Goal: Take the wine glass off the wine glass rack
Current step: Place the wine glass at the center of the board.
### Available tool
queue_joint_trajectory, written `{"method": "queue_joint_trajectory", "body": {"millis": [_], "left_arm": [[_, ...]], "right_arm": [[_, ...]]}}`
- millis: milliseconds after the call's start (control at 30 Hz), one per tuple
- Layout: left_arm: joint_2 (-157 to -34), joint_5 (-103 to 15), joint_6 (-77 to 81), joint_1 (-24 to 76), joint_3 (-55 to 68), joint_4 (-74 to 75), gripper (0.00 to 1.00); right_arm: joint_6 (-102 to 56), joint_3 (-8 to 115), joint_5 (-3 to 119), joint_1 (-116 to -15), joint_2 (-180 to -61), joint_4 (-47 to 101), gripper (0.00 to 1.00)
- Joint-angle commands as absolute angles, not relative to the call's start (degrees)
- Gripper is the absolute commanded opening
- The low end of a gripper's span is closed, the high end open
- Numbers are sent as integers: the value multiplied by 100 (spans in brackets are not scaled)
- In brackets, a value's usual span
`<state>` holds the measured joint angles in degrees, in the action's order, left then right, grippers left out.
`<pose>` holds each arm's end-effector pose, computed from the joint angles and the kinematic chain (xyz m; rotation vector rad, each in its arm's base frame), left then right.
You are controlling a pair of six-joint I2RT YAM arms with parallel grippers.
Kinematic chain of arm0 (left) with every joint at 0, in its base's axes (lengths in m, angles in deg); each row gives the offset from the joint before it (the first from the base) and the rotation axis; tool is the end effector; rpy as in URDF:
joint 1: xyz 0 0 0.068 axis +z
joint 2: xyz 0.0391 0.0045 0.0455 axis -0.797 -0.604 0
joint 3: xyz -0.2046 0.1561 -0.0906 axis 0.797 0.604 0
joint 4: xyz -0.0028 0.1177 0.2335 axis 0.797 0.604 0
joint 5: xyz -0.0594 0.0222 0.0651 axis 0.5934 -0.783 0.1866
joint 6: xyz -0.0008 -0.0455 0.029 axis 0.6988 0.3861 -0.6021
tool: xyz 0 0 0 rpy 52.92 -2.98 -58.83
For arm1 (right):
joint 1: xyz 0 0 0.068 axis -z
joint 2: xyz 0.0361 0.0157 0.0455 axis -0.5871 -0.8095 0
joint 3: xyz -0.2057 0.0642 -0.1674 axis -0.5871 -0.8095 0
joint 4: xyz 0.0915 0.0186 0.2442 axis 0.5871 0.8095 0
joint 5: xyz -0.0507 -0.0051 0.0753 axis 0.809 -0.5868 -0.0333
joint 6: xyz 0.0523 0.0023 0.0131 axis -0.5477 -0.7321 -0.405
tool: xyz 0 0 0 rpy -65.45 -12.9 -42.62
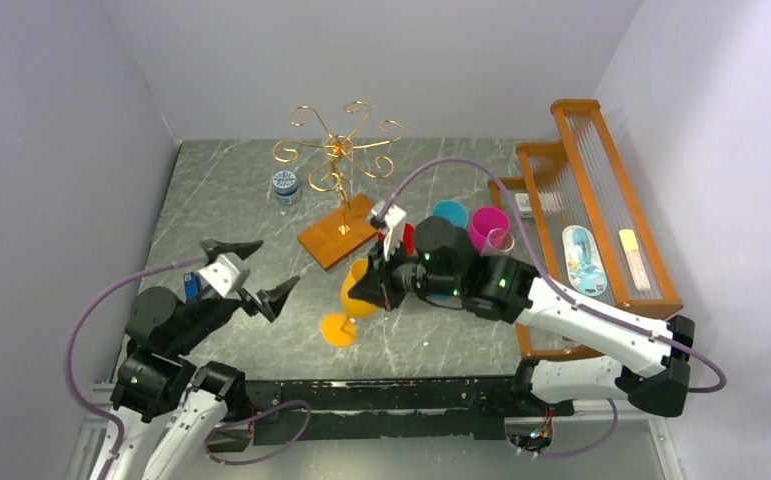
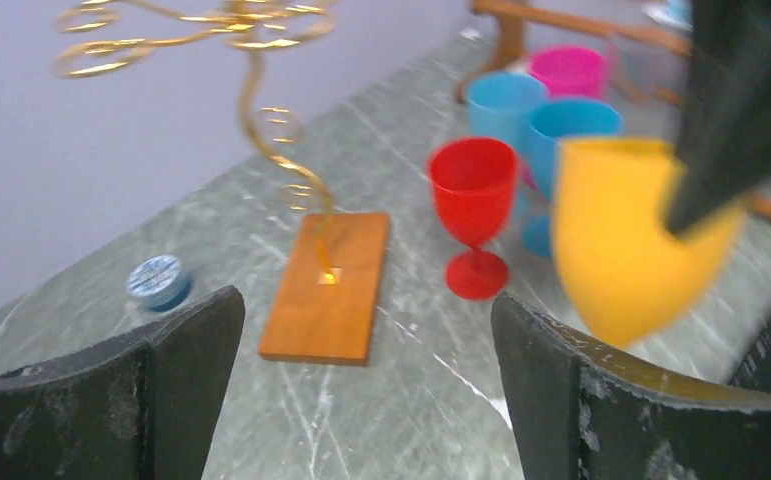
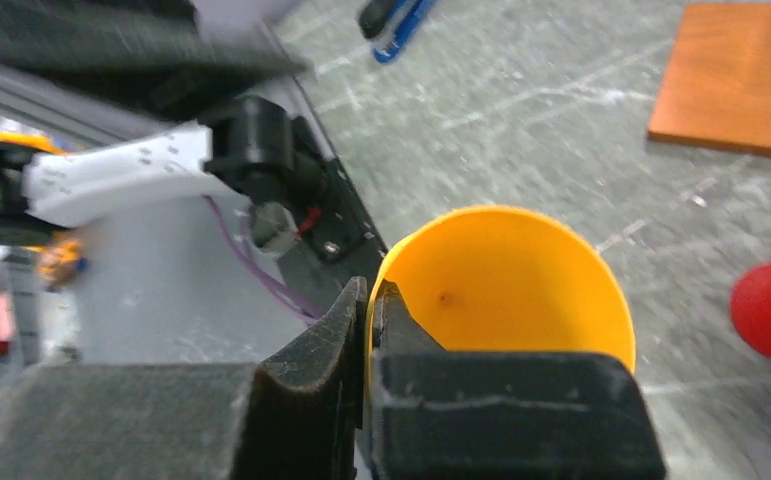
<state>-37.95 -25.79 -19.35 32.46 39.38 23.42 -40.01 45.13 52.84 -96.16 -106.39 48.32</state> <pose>0.0709 -0.0432 0.3389 0.7526 1.4046 -0.5087 0.1234 0.2320 0.3789 -0.8237 1.9659 1.1517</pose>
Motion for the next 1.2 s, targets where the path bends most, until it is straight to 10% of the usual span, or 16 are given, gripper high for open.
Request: {"method": "queue_joint_trajectory", "body": {"millis": [0, 533, 1167], "left_arm": [[-3590, -4992, -558, 3283, 3801, 2050, 97], [-4285, -5989, 222, 3286, 3207, 2828, 97], [-4682, -5633, 175, 3284, 3028, 2960, 97]], "right_arm": [[-3297, 4208, 7938, -10470, -10320, 5502, 0], [-4179, 3319, 10605, -11059, -10391, 5507, 0], [-4288, 3315, 9463, -9816, -11261, 5305, 0]]}}
